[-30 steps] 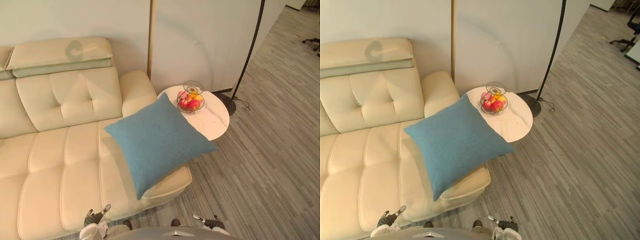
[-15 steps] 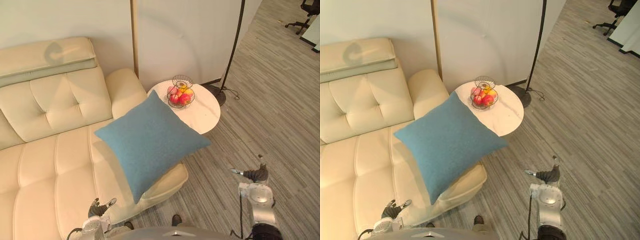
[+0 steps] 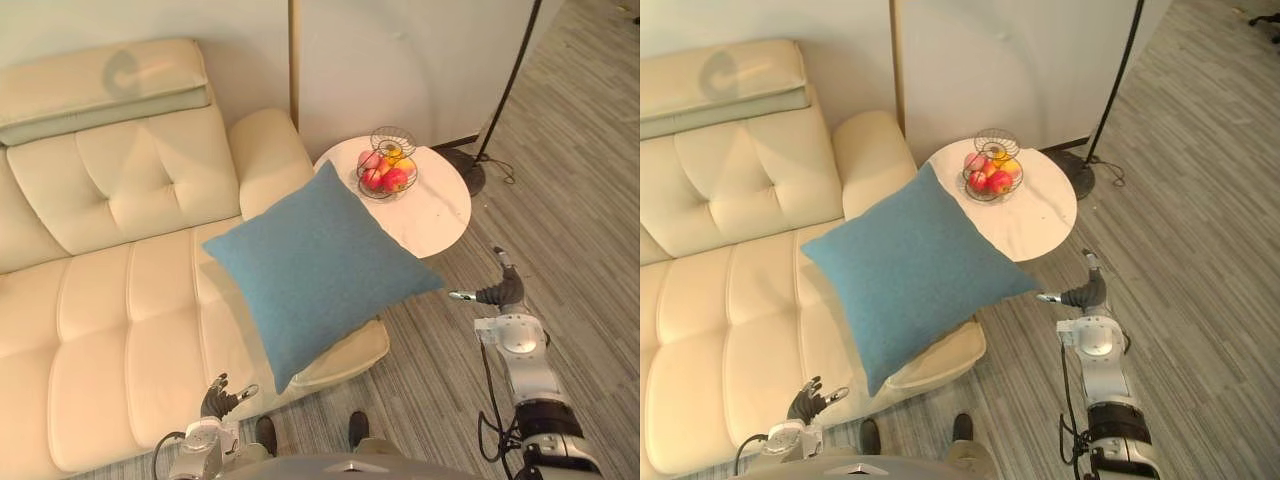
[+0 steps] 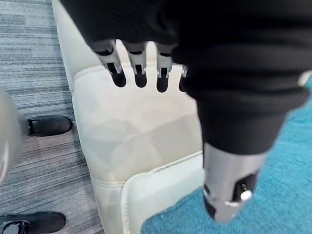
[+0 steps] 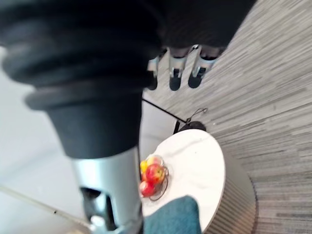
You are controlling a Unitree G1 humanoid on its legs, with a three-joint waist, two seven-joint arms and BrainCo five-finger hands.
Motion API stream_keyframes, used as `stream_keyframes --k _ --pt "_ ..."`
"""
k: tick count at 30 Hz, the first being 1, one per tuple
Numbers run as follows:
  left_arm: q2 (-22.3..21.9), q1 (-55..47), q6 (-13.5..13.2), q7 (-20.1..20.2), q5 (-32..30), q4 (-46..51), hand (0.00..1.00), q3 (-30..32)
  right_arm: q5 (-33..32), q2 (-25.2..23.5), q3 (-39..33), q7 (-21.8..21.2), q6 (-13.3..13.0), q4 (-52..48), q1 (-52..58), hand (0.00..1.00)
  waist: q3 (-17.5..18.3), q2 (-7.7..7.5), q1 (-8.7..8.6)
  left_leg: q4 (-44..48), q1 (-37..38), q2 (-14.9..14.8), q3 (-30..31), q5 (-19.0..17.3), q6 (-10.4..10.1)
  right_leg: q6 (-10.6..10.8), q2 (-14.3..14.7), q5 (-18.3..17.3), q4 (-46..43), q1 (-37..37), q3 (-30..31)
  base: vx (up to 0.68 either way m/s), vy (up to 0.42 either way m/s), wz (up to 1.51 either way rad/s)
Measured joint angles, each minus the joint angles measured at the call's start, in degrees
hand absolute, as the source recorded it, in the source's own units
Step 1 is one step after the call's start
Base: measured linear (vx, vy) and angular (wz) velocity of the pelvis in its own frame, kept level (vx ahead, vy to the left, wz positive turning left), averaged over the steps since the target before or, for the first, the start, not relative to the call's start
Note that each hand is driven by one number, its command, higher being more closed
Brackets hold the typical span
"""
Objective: Pick up cushions and gather them together orderly.
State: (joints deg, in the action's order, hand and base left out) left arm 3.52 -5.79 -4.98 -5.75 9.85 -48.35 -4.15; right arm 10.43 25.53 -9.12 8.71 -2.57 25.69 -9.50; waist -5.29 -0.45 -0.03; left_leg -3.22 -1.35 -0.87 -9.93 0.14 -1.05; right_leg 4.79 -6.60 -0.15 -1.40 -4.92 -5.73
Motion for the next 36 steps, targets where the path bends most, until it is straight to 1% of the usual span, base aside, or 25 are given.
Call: stream_keyframes --k 2,5,9,12,13,16,17,20,25,26,27,31,32,34,35,36 --pt "-0.1 0.6 -0.1 0.2 0.0 0.6 0.0 -1.9 0.0 0.2 2.3 -0.2 0.1 2.8 -2.7 0.0 -0.9 0.47 0.04 0.0 -0.7 0.0 0.7 0.4 0.0 -0.3 0.0 0.2 0.1 -0.3 -0.5 -0.02 -0.005 0.15" --pt "-0.1 1.1 -0.1 0.3 0.0 1.4 0.0 -3.6 0.0 1.1 4.7 -0.7 0.0 3.7 -4.7 0.0 -1.7 1.08 0.0 0.0 -1.6 0.0 0.7 0.8 0.0 -0.5 0.0 0.5 0.1 -1.2 -0.6 -0.04 0.002 0.04" --pt "-0.1 3.6 -0.2 0.3 0.1 5.2 0.0 -7.0 -0.1 2.2 7.9 -0.7 0.3 7.3 -9.2 0.0 -4.0 1.7 -0.14 -0.3 -4.3 0.0 2.0 2.6 0.0 -0.5 0.0 1.4 0.1 -3.3 -1.5 -0.07 -0.005 0.13" --pt "-0.3 4.7 -0.4 0.3 0.2 6.8 0.0 -8.7 -1.0 2.2 9.2 -0.7 0.4 7.6 -11.0 0.0 -5.2 2.21 -0.16 -0.7 -4.7 0.0 2.1 3.1 0.1 -0.5 0.0 1.8 0.1 -3.9 -1.6 -0.07 -0.001 0.04" --pt "-0.3 5.5 -0.6 0.3 0.3 8.0 0.0 -10.0 -1.2 2.2 10.4 -0.6 0.4 7.9 -12.3 0.0 -5.4 2.53 -0.22 -1.0 -5.8 0.0 2.1 3.7 0.1 -0.5 0.0 2.2 0.0 -5.1 -1.5 -0.07 0.012 -0.01" --pt "-0.3 8.3 -0.7 0.1 1.3 10.0 0.0 -11.4 -1.2 2.0 11.4 -0.5 0.6 9.7 -14.9 0.0 -7.1 2.64 -0.12 -1.0 -7.4 0.0 2.3 4.8 0.2 -0.6 0.0 3.1 0.0 -6.6 -1.7 -0.08 0.014 0.04" --pt "-0.3 8.8 -0.7 0.0 1.4 10.2 0.0 -11.7 -1.2 2.0 11.5 -0.5 0.7 9.9 -15.4 0.0 -7.2 2.66 -0.14 -1.1 -7.9 0.0 2.4 4.9 0.2 -0.5 0.0 3.2 0.0 -7.1 -1.7 -0.07 0.013 0.03" --pt "-0.3 12.3 -0.7 -0.3 2.4 11.7 0.0 -12.9 -1.3 1.9 13.5 0.3 1.6 11.5 -18.8 0.0 -9.4 2.7 -0.52 -1.0 -8.9 0.0 2.5 5.7 0.2 -0.5 0.0 3.9 0.0 -8.0 -1.7 -0.06 0.012 0.01" --pt "-0.2 16.4 -0.7 -1.9 2.5 11.8 0.0 -14.7 -1.7 1.4 14.1 0.7 1.8 11.4 -20.2 0.0 -10.2 2.81 -0.64 -0.9 -11.4 -0.2 2.9 6.6 0.2 -0.7 0.0 4.6 -0.3 -10.3 -1.9 -0.03 0.01 0.04" --pt "-0.1 17.0 -0.7 -2.5 2.5 11.8 0.0 -15.0 -1.7 1.0 14.7 1.0 1.8 11.4 -20.4 1.0 -10.2 2.81 -0.69 -0.8 -11.8 -0.3 3.0 6.7 0.2 -0.7 0.0 4.6 -0.5 -10.8 -1.9 0.0 0.0 0.0" --pt "-0.1 17.5 -0.7 -2.9 2.5 11.8 1.0 -15.1 -2.1 0.5 14.7 1.7 1.8 11.3 -20.5 1.0 -10.2 2.81 -0.72 -0.8 -12.1 -0.3 3.0 6.8 0.2 -0.7 0.1 4.6 -0.8 -11.2 -1.9 0.0 0.0 0.0" --pt "-0.1 20.8 -0.1 -4.8 2.5 11.7 1.0 -15.2 -5.6 -2.7 14.7 2.6 1.8 10.2 -20.5 1.0 -10.3 2.76 -0.97 0.2 -13.8 -0.6 3.1 6.9 0.2 -1.0 0.1 4.9 -1.2 -12.6 -1.9 0.0 0.0 0.0" --pt "-0.1 21.9 0.0 -5.3 2.4 11.7 1.0 -15.0 -6.5 -3.4 14.6 2.8 1.8 8.9 -20.4 1.0 -10.7 2.77 -0.96 0.2 -14.2 -0.7 3.1 7.0 0.2 -1.1 0.2 5.1 -1.3 -13.2 -1.7 -0.02 -0.007 -0.04" --pt "0.0 24.6 0.3 -6.7 2.3 11.2 1.0 -13.8 -9.6 -5.5 13.8 3.2 1.6 5.5 -20.1 1.0 -12.5 2.77 -1.21 0.2 -14.3 -0.8 2.8 7.3 0.0 -1.2 0.5 5.4 -1.3 -13.4 -1.4 -0.03 -0.007 -0.07" --pt "0.1 25.2 0.4 -7.0 2.3 10.8 1.0 -13.2 -10.8 -6.1 13.1 3.3 1.6 4.5 -19.9 1.0 -12.8 2.79 -1.24 0.1 -14.3 -0.9 2.8 7.3 0.0 -1.2 0.5 5.5 -1.3 -13.4 -1.3 -0.04 -0.018 -0.09" --pt "0.4 26.4 0.5 -8.0 2.3 9.8 1.0 -12.2 -13.0 -7.5 12.9 4.0 0.9 3.6 -19.5 1.0 -12.9 2.75 -1.32 -0.1 -14.6 -1.2 2.5 7.5 -0.1 -1.3 0.7 5.6 -1.3 -13.9 -1.1 -0.02 -0.021 -0.08"
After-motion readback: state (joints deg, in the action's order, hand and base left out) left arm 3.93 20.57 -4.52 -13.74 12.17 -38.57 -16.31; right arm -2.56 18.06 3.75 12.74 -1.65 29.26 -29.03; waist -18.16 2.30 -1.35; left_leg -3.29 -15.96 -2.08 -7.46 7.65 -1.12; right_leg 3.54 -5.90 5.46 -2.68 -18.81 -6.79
